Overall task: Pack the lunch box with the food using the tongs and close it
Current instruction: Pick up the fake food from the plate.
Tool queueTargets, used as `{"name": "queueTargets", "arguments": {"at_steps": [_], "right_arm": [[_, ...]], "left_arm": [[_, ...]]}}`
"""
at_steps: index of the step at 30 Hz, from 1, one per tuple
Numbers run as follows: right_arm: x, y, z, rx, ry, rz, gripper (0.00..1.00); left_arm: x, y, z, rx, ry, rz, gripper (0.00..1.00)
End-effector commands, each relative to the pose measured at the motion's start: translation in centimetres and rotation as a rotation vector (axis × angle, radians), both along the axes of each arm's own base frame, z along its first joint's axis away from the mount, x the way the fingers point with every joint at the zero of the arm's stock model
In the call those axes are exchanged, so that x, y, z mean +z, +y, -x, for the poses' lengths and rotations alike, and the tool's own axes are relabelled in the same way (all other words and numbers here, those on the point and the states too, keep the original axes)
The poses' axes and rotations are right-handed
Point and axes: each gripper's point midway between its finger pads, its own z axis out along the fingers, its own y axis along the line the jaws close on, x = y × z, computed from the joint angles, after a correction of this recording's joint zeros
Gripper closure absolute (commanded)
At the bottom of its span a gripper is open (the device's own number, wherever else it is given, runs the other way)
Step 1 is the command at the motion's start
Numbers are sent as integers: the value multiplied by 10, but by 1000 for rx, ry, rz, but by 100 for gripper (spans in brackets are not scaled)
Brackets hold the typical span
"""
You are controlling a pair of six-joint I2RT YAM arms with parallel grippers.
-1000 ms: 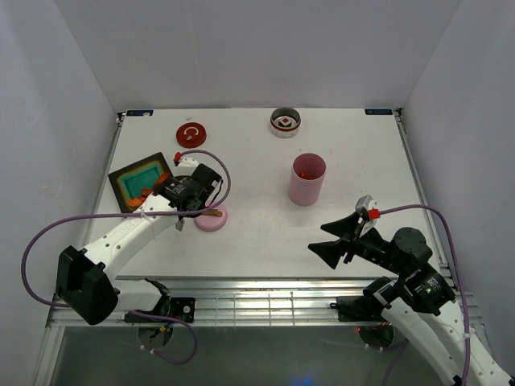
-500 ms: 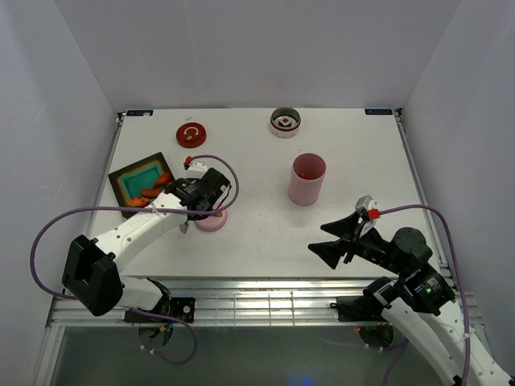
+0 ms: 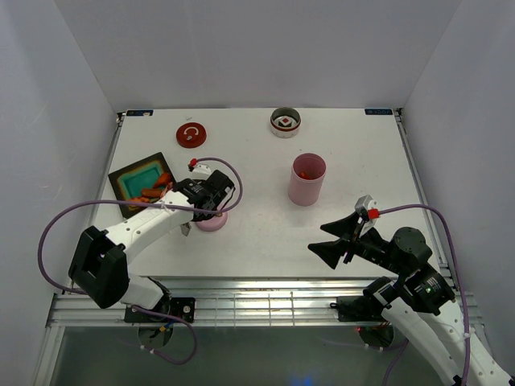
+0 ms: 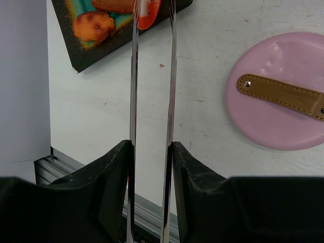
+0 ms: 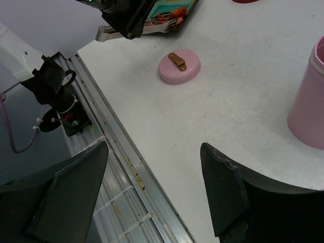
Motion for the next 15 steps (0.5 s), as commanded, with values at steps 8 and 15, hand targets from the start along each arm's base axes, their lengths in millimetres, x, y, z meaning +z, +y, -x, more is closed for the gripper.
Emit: {"name": "queueTargets", "arguments": {"at_steps": [8, 15], "right_arm": [[14, 2, 1, 15, -51, -26, 21], [13, 2, 1, 17, -51, -26, 21]], "left_arm": [[-1, 1, -8, 4, -30, -41, 55], [-2, 3, -5, 4, -29, -43, 56]]}}
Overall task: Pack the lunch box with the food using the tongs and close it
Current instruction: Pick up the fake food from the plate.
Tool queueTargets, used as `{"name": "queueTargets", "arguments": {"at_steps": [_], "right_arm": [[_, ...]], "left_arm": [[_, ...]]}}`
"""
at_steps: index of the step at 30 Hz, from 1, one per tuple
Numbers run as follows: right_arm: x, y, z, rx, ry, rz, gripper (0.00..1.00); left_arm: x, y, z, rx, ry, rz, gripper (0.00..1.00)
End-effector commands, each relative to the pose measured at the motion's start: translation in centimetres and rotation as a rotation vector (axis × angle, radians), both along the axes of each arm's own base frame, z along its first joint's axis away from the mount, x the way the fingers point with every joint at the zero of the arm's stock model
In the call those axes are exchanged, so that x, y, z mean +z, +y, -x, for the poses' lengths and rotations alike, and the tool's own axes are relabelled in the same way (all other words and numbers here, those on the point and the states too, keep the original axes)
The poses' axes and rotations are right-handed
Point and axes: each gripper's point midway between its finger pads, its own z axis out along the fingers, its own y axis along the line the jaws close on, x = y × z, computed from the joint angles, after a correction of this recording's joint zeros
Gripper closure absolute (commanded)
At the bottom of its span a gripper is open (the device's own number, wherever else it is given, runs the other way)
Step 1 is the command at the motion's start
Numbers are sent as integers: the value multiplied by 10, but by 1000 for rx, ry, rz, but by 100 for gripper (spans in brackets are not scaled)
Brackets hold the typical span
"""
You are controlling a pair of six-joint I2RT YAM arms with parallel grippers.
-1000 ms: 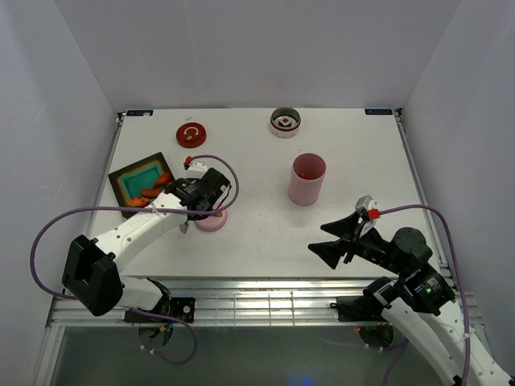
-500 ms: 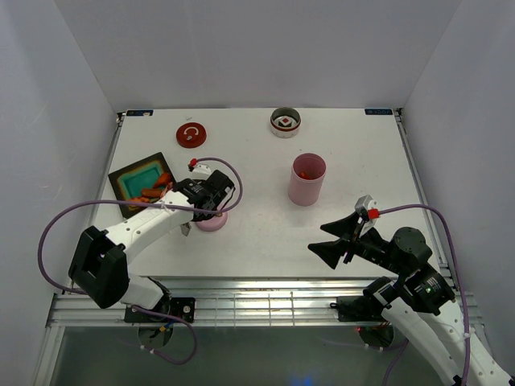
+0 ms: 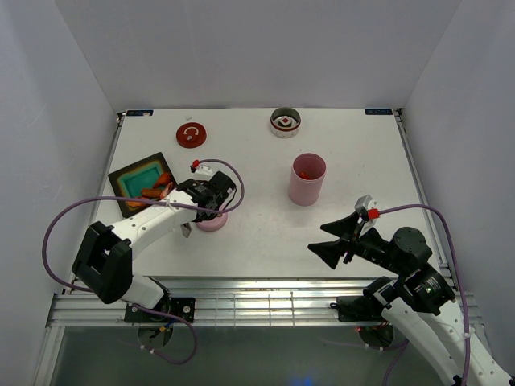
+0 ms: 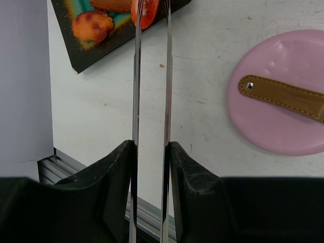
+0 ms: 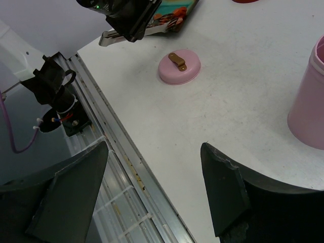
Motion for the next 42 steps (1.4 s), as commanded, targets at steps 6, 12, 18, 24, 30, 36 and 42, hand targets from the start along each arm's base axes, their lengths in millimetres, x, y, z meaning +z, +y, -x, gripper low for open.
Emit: {"name": "queueTargets", "arguments": {"at_steps": [6, 12, 18, 24, 30, 36, 42], "right_arm": [[13, 2, 0, 16, -49, -24, 21], [12, 2, 0, 14, -50, -23, 21], [12, 2, 0, 14, -49, -24, 21], [10, 2, -2, 8, -44, -22, 20], [9, 2, -2, 6, -41, -23, 20], [9, 2, -2, 2, -37, -23, 20], [7, 3, -3, 0, -29, -20, 20]], "left_arm": [[8, 4, -2, 4, -46, -12, 56], [14, 3, -1, 7, -47, 1, 58], [22, 1, 1, 0, -48, 26, 64], [36, -2, -2, -1, -65, 45, 76], [57, -4, -2, 18, -81, 69, 90], [91, -15, -10, 3, -130, 148, 100], [125, -53, -50, -95, -183, 217, 100]]}}
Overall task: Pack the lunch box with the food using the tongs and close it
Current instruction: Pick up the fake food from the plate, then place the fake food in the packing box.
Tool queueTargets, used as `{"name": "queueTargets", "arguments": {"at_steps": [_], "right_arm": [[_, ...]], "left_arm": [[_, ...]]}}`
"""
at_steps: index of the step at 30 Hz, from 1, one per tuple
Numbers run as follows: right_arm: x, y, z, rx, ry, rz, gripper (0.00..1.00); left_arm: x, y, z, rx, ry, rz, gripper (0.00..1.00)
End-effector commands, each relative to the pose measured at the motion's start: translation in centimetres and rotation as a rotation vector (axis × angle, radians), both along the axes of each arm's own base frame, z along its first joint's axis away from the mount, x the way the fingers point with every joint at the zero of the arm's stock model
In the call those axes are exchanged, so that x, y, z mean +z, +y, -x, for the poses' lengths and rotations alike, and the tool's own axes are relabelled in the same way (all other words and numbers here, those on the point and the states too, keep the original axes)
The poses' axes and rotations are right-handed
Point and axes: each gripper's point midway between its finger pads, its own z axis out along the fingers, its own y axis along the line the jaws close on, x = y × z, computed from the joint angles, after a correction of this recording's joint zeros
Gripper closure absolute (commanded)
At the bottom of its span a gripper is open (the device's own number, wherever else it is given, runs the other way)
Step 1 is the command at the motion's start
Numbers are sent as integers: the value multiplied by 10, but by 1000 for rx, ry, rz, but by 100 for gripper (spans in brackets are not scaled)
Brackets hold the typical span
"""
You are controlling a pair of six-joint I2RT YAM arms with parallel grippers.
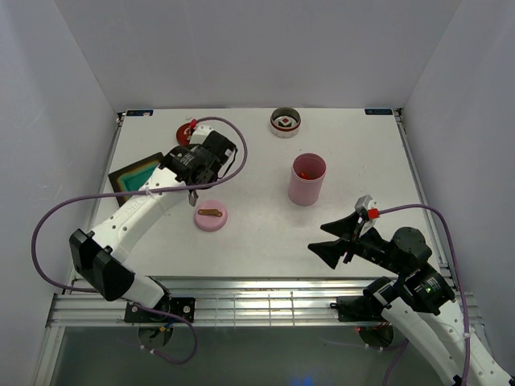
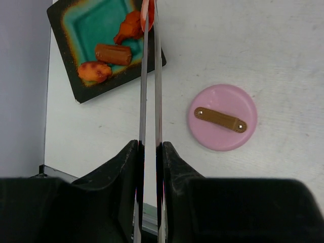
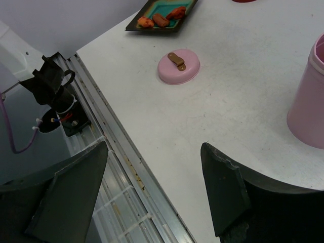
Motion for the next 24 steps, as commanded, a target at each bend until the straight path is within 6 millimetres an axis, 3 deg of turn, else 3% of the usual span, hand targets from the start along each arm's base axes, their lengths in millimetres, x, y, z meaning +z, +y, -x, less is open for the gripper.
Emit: {"name": "queueTargets", "arguments": {"at_steps": [1, 3, 4, 5, 6, 7, 8, 9, 10, 11, 14, 15, 17, 18, 20, 24], "right_arm": [[6, 2, -3, 2, -26, -20, 20], [6, 2, -3, -4, -25, -19, 20], [6, 1, -4, -12, -23, -20, 20], [7, 0, -5, -20, -22, -20, 20], [7, 0, -6, -26, -21, -19, 20], [5, -2, -9, -47, -14, -12, 20], [8, -4, -10, -60, -17, -12, 20], [10, -5, -11, -72, -19, -12, 20], [9, -8, -15, -99, -18, -7, 21], [8, -9, -17, -111, -11, -1, 21], [9, -14, -23, -159, -2, 11, 21], [9, -16, -24, -168, 1, 13, 21], [8, -18, -27, -194, 9, 19, 21], [9, -19, -28, -202, 14, 20, 21], [7, -23, -31, -228, 23, 29, 21], [6, -28, -35, -273, 35, 34, 21]], "left_arm": [[50, -29, -36, -66, -121, 77, 100], [51, -55, -61, -131, -107, 79, 100], [78, -70, -75, -162, -168, 131, 100], [85, -81, -86, -192, -180, 147, 100], [77, -102, -103, -234, -165, 163, 100], [107, -115, -117, -269, -235, 201, 100], [114, -126, -127, -289, -255, 219, 100], [98, -141, -144, -307, -231, 210, 100], [103, -151, -152, -336, -243, 223, 100], [124, -159, -160, -346, -304, 255, 100], [123, -181, -188, -367, -391, 285, 100], [122, -185, -192, -380, -408, 295, 100], [138, -202, -200, -428, -505, 374, 100], [126, -207, -202, -444, -495, 385, 100], [138, -222, -208, -481, -560, 464, 100], [133, -250, -213, -572, -586, 579, 100]]}}
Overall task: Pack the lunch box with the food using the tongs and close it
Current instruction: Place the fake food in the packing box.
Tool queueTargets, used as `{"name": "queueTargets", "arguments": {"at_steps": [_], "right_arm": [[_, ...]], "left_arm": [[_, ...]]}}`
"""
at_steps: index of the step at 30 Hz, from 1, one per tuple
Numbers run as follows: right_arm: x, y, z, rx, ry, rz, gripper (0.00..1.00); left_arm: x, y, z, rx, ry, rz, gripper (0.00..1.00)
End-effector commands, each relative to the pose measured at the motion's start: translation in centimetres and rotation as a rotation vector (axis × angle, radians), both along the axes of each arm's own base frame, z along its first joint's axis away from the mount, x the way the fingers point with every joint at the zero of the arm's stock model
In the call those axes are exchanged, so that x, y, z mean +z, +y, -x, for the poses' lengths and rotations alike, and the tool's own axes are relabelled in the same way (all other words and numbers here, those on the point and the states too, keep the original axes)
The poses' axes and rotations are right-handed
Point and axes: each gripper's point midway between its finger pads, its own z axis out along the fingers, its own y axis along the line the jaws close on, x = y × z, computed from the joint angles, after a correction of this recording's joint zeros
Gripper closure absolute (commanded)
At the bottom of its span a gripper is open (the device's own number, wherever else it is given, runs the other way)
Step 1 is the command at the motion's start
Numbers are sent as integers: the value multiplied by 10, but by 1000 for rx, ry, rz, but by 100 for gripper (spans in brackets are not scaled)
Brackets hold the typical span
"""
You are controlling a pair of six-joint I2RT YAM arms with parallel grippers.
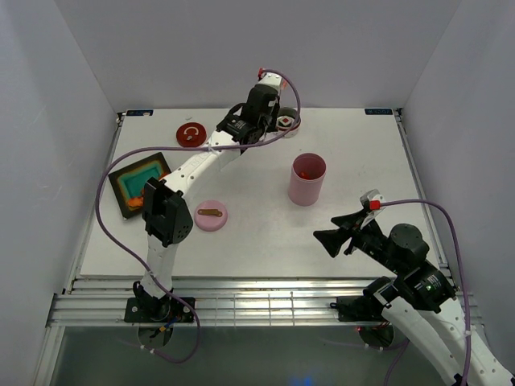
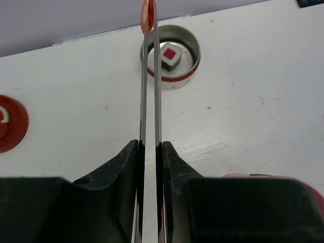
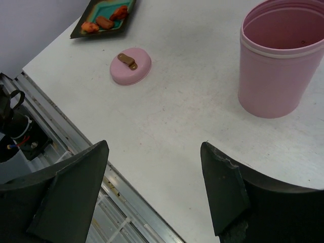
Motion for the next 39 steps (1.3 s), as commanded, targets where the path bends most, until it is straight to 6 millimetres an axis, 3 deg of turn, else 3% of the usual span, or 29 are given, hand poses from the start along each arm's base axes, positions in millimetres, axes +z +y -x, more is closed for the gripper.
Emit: {"name": "queueTargets", "arguments": {"at_steps": [1, 6, 10, 13, 19, 27, 39], "right_arm": [[17, -8, -6, -65, -20, -20, 21], [12, -9, -10, -89, 2, -9, 21], [8, -9, -13, -98, 11, 0, 21], [5, -8, -15, -100, 23, 8, 21], [2, -8, -16, -104, 30, 13, 21], [-2, -8, -18, -113, 40, 14, 21], [-5, -7, -20, -109, 54, 33, 21]], "left_arm": [[86, -30, -6, -132, -207, 259, 100], [67, -43, -18, -217, -152, 357, 100], [50, -19, -34, -243, -47, 527, 100], [37, -4, -39, -240, -35, 549, 100], [14, 8, -43, -270, 20, 603, 100], [-26, -4, -54, -301, 82, 574, 100], [-67, -8, -60, -283, 152, 563, 97]]}}
